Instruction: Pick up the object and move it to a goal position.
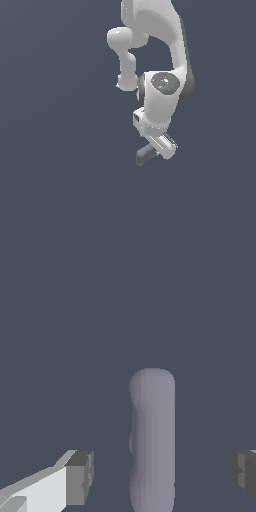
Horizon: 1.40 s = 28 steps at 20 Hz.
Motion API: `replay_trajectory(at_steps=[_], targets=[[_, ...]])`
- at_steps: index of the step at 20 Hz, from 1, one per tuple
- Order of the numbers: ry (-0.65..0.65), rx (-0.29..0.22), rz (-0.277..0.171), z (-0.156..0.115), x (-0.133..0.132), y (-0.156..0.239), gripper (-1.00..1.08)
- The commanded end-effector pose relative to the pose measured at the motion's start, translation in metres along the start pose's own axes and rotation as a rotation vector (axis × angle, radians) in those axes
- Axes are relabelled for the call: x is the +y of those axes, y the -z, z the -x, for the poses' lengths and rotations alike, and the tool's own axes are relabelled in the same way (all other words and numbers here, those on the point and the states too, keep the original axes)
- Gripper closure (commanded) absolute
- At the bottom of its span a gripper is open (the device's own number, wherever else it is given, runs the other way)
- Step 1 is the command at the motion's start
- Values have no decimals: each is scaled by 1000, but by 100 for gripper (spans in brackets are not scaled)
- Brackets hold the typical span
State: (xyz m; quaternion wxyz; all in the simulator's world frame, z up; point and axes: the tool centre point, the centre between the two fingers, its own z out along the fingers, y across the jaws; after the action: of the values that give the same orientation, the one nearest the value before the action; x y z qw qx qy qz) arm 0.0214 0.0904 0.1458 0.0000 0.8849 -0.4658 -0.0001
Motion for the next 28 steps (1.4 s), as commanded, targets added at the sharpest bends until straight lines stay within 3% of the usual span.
replay_trajectory(at_steps=[1, 18, 19, 28], targets=[[0, 0, 0, 0, 0, 0, -92], [-5, 0, 0, 0, 0, -50, -92], [-5, 0, 0, 0, 0, -50, 108], [-5, 0, 0, 0, 0, -50, 108]])
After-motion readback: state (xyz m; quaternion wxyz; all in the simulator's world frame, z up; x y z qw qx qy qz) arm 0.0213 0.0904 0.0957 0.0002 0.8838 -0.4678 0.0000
